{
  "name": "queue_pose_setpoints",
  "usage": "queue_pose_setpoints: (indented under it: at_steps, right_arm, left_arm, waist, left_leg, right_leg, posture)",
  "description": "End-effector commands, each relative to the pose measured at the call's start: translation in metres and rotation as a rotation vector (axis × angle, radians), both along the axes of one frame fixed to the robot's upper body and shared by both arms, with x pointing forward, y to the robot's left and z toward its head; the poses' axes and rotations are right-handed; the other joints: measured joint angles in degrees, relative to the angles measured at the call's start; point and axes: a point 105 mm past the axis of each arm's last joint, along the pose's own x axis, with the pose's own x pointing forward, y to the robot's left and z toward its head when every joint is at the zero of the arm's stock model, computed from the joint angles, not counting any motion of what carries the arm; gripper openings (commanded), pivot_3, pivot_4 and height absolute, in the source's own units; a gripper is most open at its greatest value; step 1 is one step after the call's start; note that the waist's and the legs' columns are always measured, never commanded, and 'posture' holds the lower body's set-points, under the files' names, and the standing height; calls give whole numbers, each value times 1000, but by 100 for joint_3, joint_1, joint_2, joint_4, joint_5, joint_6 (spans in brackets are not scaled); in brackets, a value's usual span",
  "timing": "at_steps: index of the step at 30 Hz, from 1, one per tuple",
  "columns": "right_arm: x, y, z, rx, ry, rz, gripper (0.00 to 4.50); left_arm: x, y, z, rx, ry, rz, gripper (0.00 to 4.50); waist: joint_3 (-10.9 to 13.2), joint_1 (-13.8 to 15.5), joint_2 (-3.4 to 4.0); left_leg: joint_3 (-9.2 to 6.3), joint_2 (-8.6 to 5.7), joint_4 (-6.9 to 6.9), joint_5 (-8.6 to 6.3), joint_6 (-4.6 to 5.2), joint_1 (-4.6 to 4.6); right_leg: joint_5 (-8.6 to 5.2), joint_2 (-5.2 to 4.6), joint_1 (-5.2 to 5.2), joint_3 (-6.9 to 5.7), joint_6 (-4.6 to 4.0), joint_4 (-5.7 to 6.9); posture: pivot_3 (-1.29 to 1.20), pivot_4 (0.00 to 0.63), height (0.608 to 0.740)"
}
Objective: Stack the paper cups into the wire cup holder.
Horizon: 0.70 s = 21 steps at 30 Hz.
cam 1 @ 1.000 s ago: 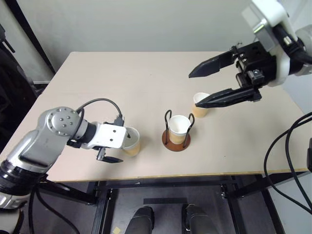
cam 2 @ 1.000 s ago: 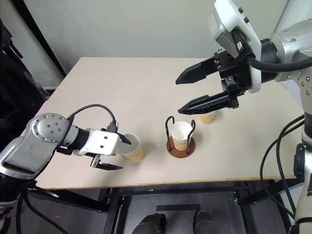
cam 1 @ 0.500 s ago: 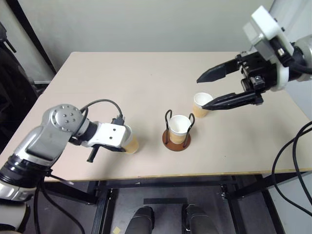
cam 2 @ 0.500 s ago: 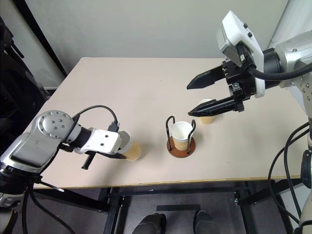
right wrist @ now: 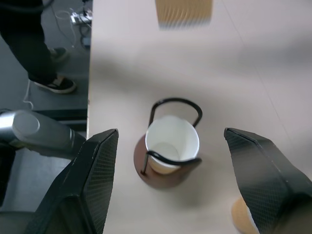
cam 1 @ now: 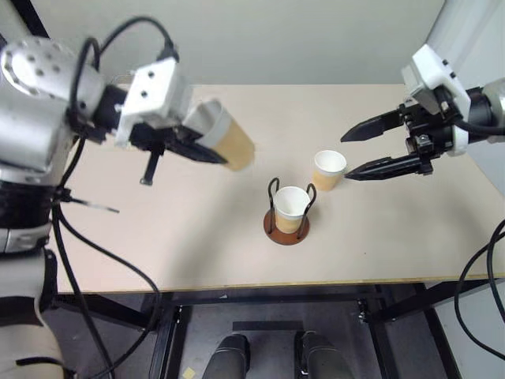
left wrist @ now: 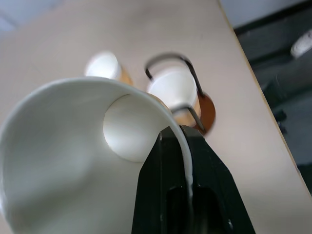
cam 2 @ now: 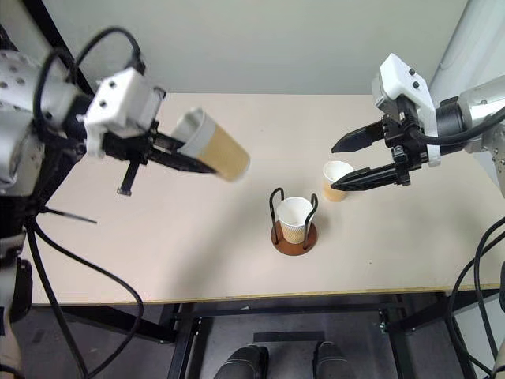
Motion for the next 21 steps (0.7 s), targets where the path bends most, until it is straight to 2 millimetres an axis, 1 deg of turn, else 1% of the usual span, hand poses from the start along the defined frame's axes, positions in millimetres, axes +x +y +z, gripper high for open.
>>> queue_pose_setpoints:
  at_steps: [1, 5, 7, 11, 13, 16, 18, 20, 21]
  right_arm:
    - [1, -7, 6, -15, -58, -37, 3601]
    - [1, -12, 4, -25, -67, -65, 3601]
    - [-2, -12, 3, -20, -74, -70, 3601]
    - [-7, -12, 1, -19, -87, -86, 3601]
    - [-10, -11, 1, -20, -90, -93, 3601]
    - [-16, -14, 5, -20, -106, -116, 3601]
    - [-18, -14, 6, -19, -111, -124, 3601]
    - [-22, -14, 8, -18, -120, -133, 3601]
    - [-24, -13, 9, -16, -125, -135, 3601]
  left_arm:
    - [-5, -13, 11, -17, 31, -93, 35]
    - [-3, -33, 12, -2, 56, -168, 35]
    - [2, -45, 8, 30, 59, -201, 35]
    - [10, -60, 1, 75, 67, -243, 35]
    - [12, -64, -5, 99, 76, -261, 35]
    - [17, -73, -19, 158, 69, -296, 35]
    - [18, -76, -21, 168, 68, -309, 35]
    - [18, -83, -22, 163, 69, -336, 35]
    - [19, -86, -25, 181, 54, -349, 35]
  waist:
    - [0, -1, 0]
    - [1, 18, 0]
    - [1, 25, 1]
    - [5, 36, 6]
    - [6, 41, 7]
    - [8, 53, 10]
    - [8, 57, 10]
    - [8, 78, 9]
    - [9, 77, 9]
  left_leg:
    - [0, 0, 0, 0, 0, -2]
    - [0, -1, 7, -1, 3, -7]
    - [1, -1, 19, -7, 11, -11]
    - [2, -2, 63, -27, 30, -30]
    - [3, -3, 77, -34, 34, -39]
    - [8, -12, 90, -40, 43, -48]
    - [4, -12, 100, -44, 48, -57]
    - [4, -15, 106, -45, 50, -65]
    - [1, -14, 111, -46, 51, -71]
  right_leg:
    - [3, -1, 0, 1, 6, -2]
    - [8, -1, 9, -2, 32, -17]
    - [5, -4, 14, 3, 48, -20]
    - [5, -2, 17, -2, 77, -19]
    - [8, -6, 20, 4, 89, -24]
    - [9, -10, 19, 9, 106, -27]
    - [8, -14, 19, 9, 113, -29]
    - [10, -13, 16, 6, 119, -31]
    - [9, -15, 16, 7, 124, -31]
  posture:
    - [0, 150, 740]
    - [0, 150, 740]
    - [0, 150, 740]
    - [0, 150, 740]
    - [0, 150, 740]
    - [0, 150, 740]
    - [0, 150, 740]
    - [0, 150, 740]
    - [0, 150, 740]
